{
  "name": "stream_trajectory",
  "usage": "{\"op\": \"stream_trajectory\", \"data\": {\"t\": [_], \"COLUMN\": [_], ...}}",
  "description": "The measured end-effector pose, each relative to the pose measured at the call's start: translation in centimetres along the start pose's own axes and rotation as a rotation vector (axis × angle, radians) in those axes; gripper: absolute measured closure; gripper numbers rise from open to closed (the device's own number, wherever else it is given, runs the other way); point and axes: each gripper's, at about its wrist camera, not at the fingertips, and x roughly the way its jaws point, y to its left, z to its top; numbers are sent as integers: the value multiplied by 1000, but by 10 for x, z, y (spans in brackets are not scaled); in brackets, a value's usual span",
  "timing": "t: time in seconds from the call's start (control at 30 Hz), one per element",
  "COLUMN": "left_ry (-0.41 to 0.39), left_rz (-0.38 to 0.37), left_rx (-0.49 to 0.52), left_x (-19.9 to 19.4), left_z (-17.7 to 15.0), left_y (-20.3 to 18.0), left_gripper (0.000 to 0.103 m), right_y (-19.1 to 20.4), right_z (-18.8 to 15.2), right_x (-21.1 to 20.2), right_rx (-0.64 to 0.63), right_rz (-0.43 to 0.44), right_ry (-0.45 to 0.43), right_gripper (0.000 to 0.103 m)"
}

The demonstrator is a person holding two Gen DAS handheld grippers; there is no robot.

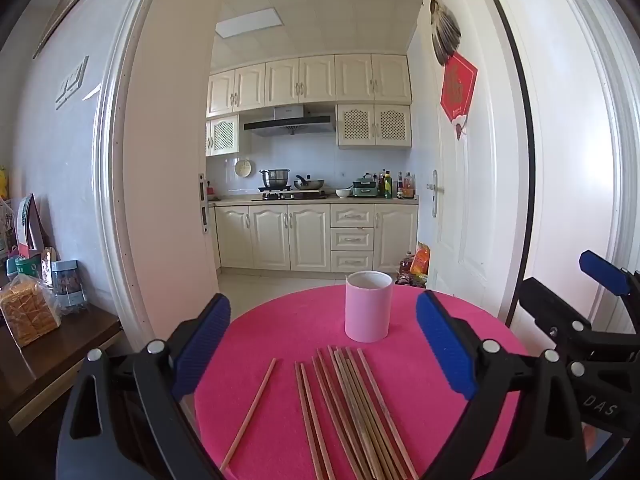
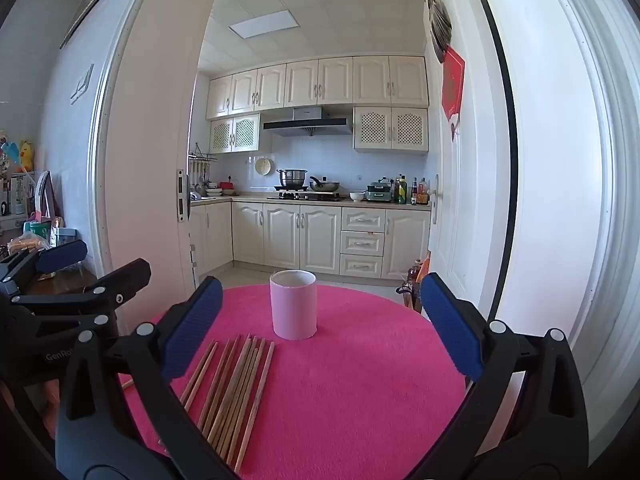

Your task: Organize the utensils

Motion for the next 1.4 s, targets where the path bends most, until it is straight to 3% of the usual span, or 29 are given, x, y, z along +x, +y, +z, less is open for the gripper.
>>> {"op": "stream_trajectory", "data": {"t": [1.4], "left_ry": [-4], "left_rz": [3], "left_rx": [9], "left_x": [1], "left_z": [-1], "left_y": [-3], "left_gripper": [11], "right_y": [-2], "right_z": [-4], "right_x": [2], "right_rx": [5], "right_rz": [4], "right_ry": [19], "right_gripper": [6]}}
